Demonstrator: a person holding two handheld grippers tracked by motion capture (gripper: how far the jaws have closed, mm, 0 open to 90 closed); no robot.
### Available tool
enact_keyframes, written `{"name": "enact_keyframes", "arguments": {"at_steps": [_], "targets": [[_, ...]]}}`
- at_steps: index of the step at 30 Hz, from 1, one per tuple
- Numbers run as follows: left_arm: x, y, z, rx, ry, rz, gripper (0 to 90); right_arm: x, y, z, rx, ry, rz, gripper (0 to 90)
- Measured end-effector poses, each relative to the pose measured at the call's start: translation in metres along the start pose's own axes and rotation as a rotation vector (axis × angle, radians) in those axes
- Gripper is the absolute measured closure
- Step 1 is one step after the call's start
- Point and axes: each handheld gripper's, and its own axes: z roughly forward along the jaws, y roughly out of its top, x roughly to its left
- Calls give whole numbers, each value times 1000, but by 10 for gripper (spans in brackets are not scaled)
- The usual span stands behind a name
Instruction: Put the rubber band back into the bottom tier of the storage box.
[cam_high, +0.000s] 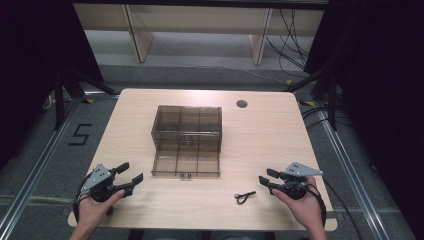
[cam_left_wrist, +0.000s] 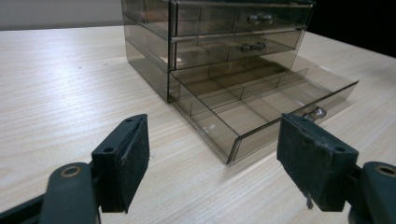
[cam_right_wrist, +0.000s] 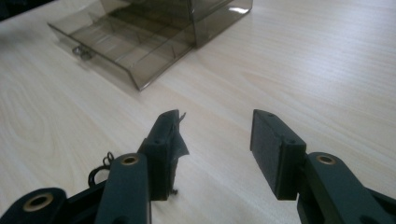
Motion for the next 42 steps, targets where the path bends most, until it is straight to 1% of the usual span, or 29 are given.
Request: {"name": "enact_keyframes", "arguments": {"at_steps": [1,2,5,6,7,8,9,10,11,13,14,17,19,20,21,23,24,29,30,32,33,34,35,36,38,39,40,41,42], "targets": [[0,0,0,5,1,-1,255,-1,1,0,13,3,-20,534],[0,0,0,8,9,3,255,2,2,-1,45,-2,-10,534],[0,0,1,7,0,9,254,5,7,-1,96,17,-47,535],[-1,0,1,17,7,15,253,5,9,-1,127,27,-63,535],[-2,0,1,21,8,17,253,8,10,-1,166,32,-52,535],[-2,1,1,25,7,22,253,7,13,0,190,33,-102,536],[-2,0,2,19,-1,25,254,9,15,0,224,21,-109,536],[-2,0,2,21,0,29,256,10,19,1,264,33,-154,536],[-2,0,3,22,1,29,256,15,18,4,253,31,-107,536],[-2,1,2,33,9,28,257,15,24,4,310,40,-164,537],[-2,1,2,31,8,26,258,16,26,5,322,61,-184,538],[-1,0,3,22,3,21,259,20,34,7,411,79,-208,539],[-1,0,3,22,3,22,260,22,35,9,442,87,-218,540],[-1,0,3,23,3,21,260,22,37,11,465,79,-241,540],[-2,0,3,24,3,23,260,21,39,12,481,102,-274,540],[-2,1,2,32,10,24,259,22,41,14,523,115,-290,539],[-2,1,2,32,9,24,260,23,42,14,538,118,-288,540],[-1,0,3,22,2,22,260,25,46,20,582,140,-353,547],[-2,0,3,22,3,22,260,26,46,20,592,129,-352,549],[-2,0,3,22,4,23,261,28,48,21,614,143,-360,552],[-2,0,3,24,5,23,261,27,49,22,615,150,-390,552],[-2,1,2,29,9,25,261,29,51,22,633,147,-387,553],[-2,1,2,32,11,26,261,29,51,24,639,160,-408,553],[-2,1,2,34,11,27,261,30,52,25,662,160,-409,555],[-2,1,2,35,11,26,261,31,53,29,690,181,-447,565],[-2,1,2,35,12,25,261,32,54,30,714,171,-453,567],[-2,1,2,35,12,25,261,32,56,33,734,186,-494,570],[-2,1,2,35,12,24,261,33,56,34,744,185,-487,571],[-2,1,2,35,12,24,261,33,56,36,752,194,-513,572]]}}
